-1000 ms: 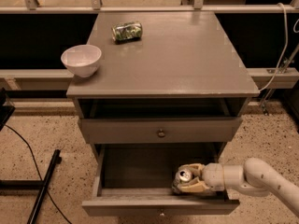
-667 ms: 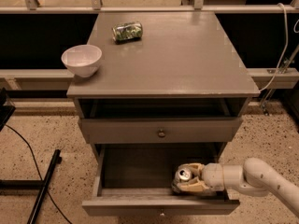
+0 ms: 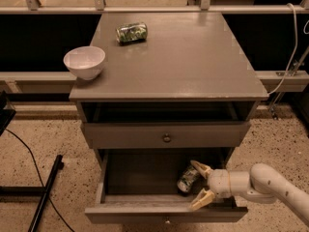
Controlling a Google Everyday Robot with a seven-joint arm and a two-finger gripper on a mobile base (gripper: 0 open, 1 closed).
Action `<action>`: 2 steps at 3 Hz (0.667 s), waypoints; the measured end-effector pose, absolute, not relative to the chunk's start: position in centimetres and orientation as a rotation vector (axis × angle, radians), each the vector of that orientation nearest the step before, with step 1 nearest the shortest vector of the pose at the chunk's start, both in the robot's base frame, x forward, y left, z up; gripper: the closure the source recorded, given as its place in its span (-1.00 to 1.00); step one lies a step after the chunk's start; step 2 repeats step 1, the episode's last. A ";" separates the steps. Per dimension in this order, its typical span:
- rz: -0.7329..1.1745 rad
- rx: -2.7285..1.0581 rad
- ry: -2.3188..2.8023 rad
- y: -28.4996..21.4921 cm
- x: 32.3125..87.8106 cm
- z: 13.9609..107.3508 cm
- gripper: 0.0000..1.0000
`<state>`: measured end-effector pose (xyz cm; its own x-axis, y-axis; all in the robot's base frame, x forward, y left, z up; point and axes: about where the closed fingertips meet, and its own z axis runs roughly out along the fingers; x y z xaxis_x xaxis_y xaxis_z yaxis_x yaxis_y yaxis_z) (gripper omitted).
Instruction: Place 7up can into middle drawer
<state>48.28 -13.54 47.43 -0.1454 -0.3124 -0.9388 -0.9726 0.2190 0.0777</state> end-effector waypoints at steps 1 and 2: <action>0.959 -1.230 1.627 -13.5 48.3 47.4 -1.00; 0.959 -1.230 1.627 -13.5 48.3 47.4 -1.00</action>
Offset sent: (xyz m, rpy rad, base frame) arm 0.0000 0.0000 0.0000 0.0000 0.0000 0.0000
